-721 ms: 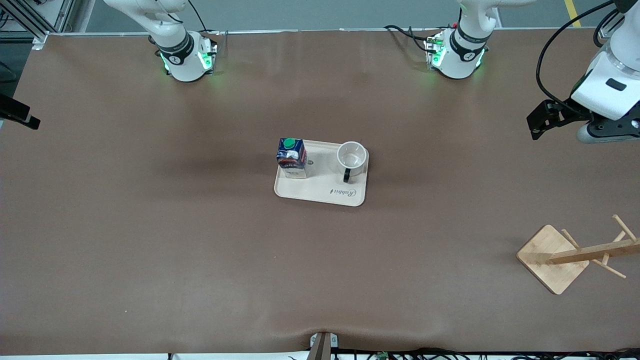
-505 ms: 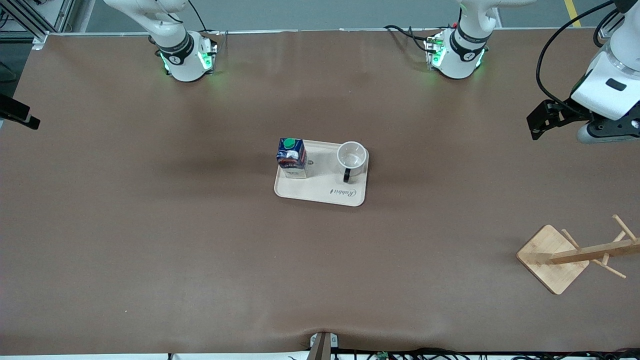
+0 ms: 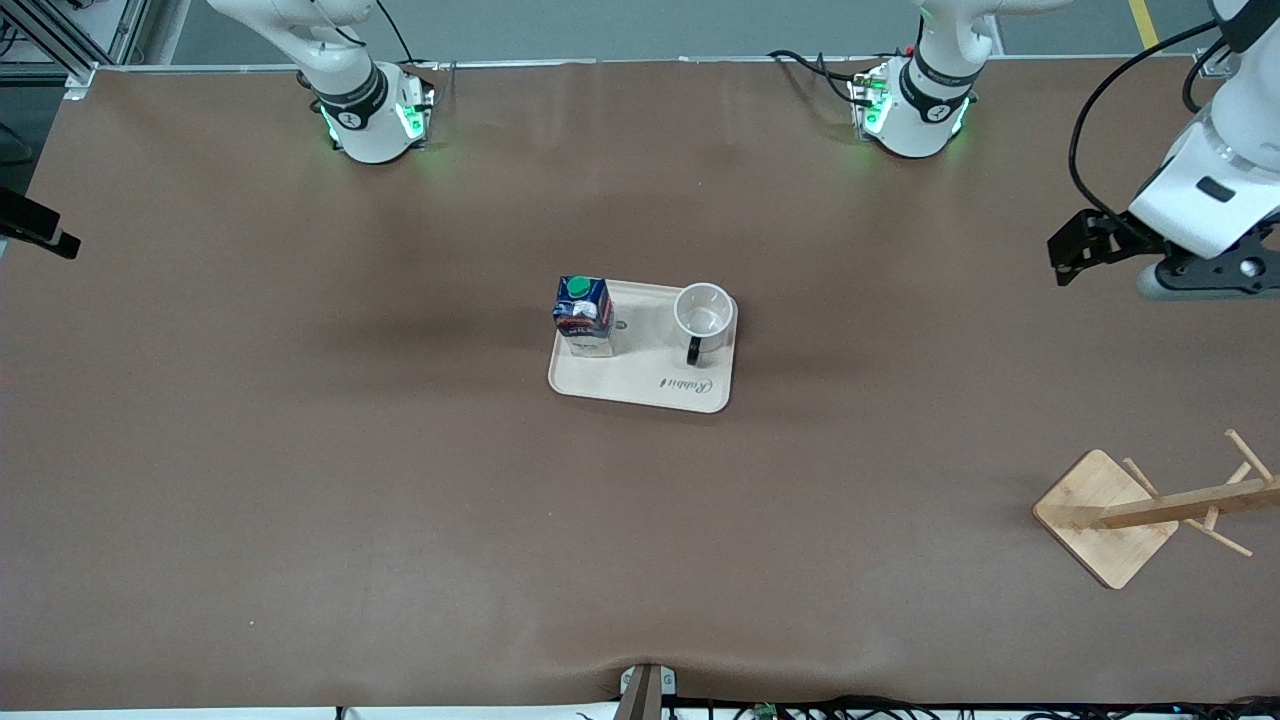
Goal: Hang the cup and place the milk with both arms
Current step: 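Move the left gripper toward the white mug on the tray, then lower the left gripper and grasp the white mug by its rim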
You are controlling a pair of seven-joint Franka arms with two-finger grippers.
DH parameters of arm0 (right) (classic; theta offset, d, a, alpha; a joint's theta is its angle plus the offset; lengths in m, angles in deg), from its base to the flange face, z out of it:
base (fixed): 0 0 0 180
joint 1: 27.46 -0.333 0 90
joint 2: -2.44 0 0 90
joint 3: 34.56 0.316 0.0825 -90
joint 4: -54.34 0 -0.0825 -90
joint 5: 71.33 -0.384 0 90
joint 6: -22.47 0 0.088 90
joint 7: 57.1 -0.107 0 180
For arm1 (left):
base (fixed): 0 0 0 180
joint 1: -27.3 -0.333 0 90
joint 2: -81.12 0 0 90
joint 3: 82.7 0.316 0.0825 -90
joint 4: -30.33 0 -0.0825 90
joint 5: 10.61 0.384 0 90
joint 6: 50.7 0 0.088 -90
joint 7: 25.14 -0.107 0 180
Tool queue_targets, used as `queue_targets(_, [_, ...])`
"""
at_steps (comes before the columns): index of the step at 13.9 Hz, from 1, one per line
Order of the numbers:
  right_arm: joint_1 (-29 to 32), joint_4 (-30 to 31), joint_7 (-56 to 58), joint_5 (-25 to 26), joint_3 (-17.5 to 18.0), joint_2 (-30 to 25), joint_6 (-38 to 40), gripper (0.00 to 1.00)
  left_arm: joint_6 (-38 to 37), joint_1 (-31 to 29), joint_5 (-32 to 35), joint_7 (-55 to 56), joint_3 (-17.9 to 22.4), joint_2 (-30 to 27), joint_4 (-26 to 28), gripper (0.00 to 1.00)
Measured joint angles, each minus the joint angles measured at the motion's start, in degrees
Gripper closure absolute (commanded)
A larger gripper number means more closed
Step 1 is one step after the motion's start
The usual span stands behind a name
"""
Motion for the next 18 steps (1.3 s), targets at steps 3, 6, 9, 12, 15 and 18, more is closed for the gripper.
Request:
queue_targets(3, [0.0,0.0,0.0,0.0,0.0,0.0,0.0,0.00,1.7,1.0,-1.0,-0.4,-0.7,2.8,0.8,0.00])
queue_targets(6, [0.1,0.0,-0.1,0.0,-0.1,0.0,0.0,0.00,3.5,3.6,-1.0,-0.4,-1.2,5.1,3.1,0.00])
queue_targets(9, [0.3,0.0,-0.1,0.0,-0.1,0.0,0.0,0.00,7.6,7.2,-1.1,-0.4,-1.7,6.1,7.2,0.00])
queue_targets(12, [0.3,0.0,-0.1,0.0,-0.1,0.0,0.1,0.00,13.3,8.2,-1.5,-0.4,-4.4,6.5,12.7,0.00])
queue_targets(15, [0.3,0.0,0.0,0.0,0.2,0.0,0.1,0.00,22.8,10.4,-1.5,-0.4,-5.9,7.7,19.7,0.00])
queue_targets(18, [0.3,0.1,0.0,0.0,0.3,0.0,0.1,0.00,32.8,14.3,-1.6,0.4,-6.1,9.5,26.5,0.00])
